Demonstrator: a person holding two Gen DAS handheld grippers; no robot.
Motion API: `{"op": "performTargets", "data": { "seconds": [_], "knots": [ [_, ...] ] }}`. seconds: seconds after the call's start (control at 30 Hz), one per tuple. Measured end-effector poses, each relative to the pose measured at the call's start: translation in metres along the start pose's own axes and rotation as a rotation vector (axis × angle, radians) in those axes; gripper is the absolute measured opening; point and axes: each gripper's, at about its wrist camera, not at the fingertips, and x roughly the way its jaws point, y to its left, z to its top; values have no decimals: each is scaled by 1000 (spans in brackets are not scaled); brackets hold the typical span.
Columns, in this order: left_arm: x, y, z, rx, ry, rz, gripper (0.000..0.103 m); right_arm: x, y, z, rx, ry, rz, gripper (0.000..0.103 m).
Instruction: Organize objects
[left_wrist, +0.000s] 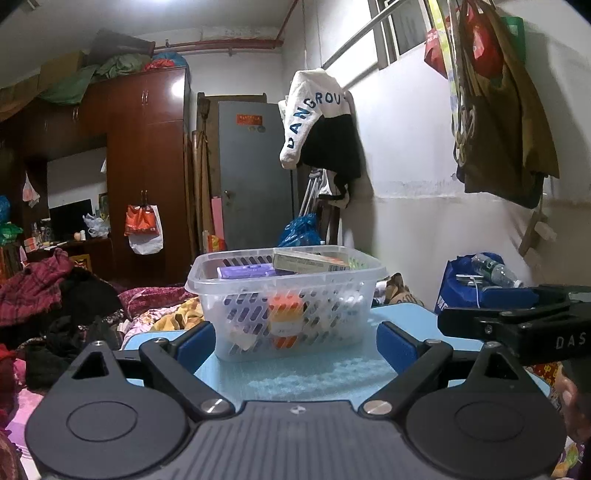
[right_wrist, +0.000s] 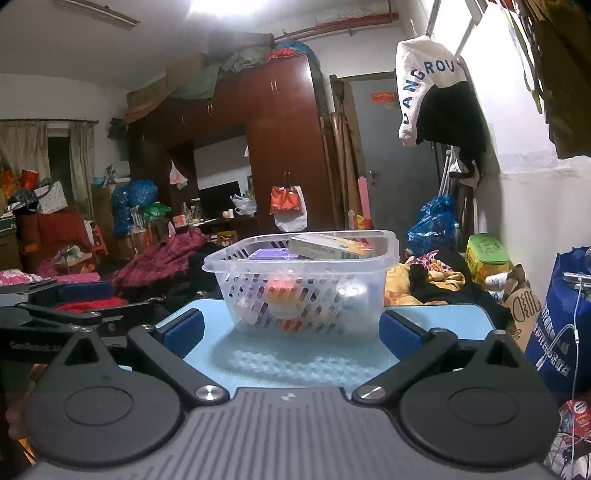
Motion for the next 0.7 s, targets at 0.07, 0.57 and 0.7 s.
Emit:
{"op": "performTargets", "data": {
  "seconds": [0.07,0.57,0.7],
  "knots": [
    [0,-2,-1,-2,0,2,96,-2,3,-2,-15,0,-6,103],
    [4,-4,-3,2,19,7,96,2,2,-6,-22,2,11,103],
    [4,-4,-3,-1,21,7,96,0,3,-6,-27,3,15,103]
  ]
}}
